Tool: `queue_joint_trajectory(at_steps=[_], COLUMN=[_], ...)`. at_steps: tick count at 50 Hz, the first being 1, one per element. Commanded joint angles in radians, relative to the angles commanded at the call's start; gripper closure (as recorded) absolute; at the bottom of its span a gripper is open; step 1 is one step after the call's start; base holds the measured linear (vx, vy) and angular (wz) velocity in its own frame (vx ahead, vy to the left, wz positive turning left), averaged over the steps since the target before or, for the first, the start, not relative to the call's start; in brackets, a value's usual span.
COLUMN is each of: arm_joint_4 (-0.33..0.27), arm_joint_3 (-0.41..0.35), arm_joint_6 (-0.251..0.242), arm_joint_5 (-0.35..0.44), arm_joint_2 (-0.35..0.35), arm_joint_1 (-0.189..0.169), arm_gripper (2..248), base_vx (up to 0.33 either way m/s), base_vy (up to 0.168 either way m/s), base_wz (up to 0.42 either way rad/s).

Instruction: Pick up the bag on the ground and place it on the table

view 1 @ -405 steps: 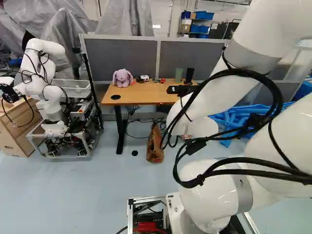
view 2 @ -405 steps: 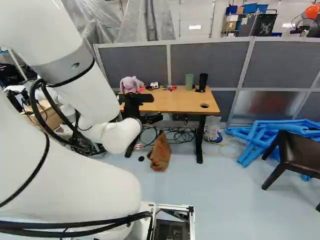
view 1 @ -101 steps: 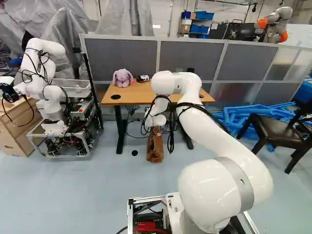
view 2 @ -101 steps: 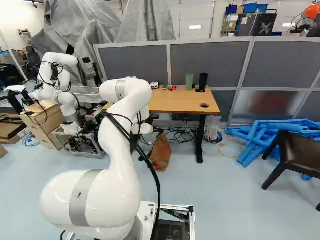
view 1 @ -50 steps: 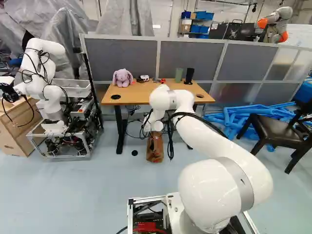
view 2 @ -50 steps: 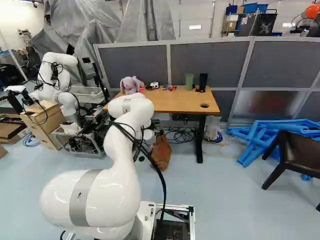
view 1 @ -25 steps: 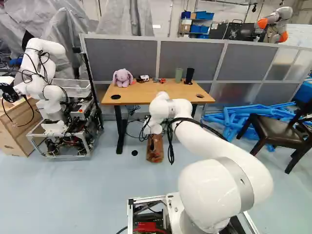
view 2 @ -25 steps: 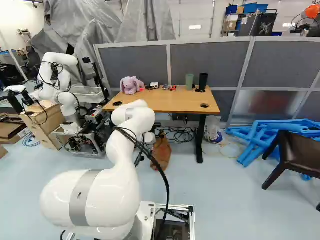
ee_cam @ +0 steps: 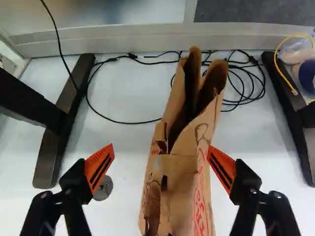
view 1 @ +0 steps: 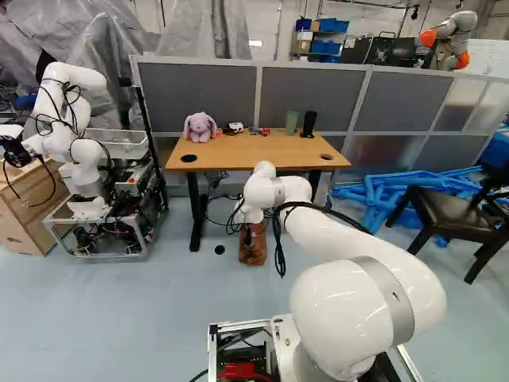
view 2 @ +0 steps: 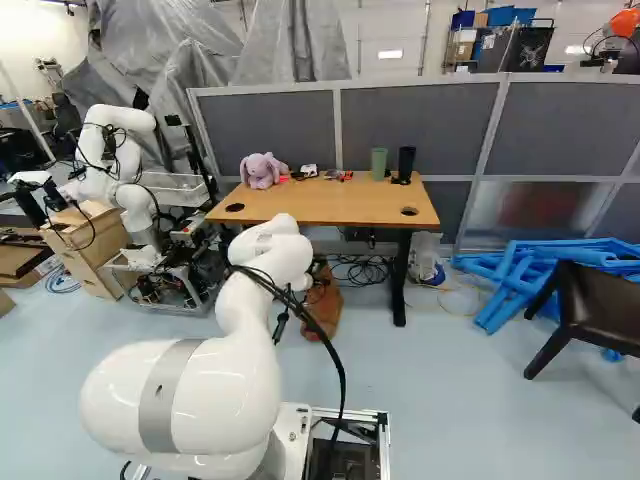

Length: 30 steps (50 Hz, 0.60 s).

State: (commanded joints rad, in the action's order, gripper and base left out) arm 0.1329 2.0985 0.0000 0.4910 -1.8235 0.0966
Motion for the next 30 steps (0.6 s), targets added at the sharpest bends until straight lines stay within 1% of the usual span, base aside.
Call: queue_joint_trajectory(at_steps=[10,16,22,30], arm_joint_4=[0.028,0.035,0.037,0.037], arm_joint_3=[0.091,0.139,0.161,0.169], arm_joint_6=[0.000,0.000,0.000,0.000], arm_joint_5=[-0.043,-0.053,-0.056,-0.056], arm_joint_2=[-0.068,-0.101,-0.116,-0.121], arm_joint_1=[-0.001,-0.002,-0.002,-0.002], arm_gripper=[3,3,3,3], base_vx=[0.000,0.000,0.000,0.000], base_vy=[0.000,0.000,0.000,0.000], base_wz=[0.000,0.000,0.000,0.000])
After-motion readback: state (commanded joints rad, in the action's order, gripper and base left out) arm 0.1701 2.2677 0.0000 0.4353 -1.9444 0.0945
